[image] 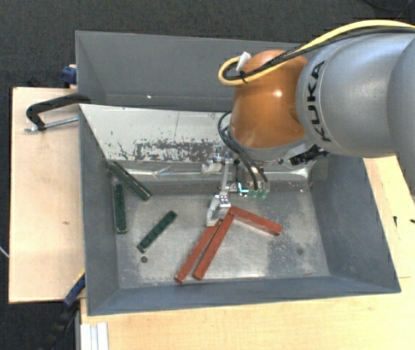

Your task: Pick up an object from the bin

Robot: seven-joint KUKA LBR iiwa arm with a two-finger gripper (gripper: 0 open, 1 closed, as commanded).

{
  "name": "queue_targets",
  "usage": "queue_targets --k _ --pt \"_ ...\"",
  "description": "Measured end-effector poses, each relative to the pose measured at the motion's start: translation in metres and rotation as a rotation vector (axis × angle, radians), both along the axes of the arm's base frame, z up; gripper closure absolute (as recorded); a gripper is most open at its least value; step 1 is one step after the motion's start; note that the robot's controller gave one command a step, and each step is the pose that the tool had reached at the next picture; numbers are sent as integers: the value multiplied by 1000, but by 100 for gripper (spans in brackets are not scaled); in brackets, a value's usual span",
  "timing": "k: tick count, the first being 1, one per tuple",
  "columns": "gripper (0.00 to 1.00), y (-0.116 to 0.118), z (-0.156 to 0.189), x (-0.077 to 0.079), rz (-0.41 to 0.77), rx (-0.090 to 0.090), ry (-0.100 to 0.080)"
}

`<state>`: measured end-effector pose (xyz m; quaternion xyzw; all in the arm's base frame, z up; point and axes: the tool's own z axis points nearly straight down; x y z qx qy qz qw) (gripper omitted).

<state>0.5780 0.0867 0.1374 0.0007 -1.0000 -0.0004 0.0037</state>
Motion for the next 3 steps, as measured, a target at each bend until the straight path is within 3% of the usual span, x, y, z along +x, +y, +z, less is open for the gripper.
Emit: queue_targets --k 1,2,3 --pt "0 0 4 2 -1 1 -8" --pt "100 -40 -53 -25 -113 11 -7" --pt "100 -40 -53 -25 -113 11 -7"
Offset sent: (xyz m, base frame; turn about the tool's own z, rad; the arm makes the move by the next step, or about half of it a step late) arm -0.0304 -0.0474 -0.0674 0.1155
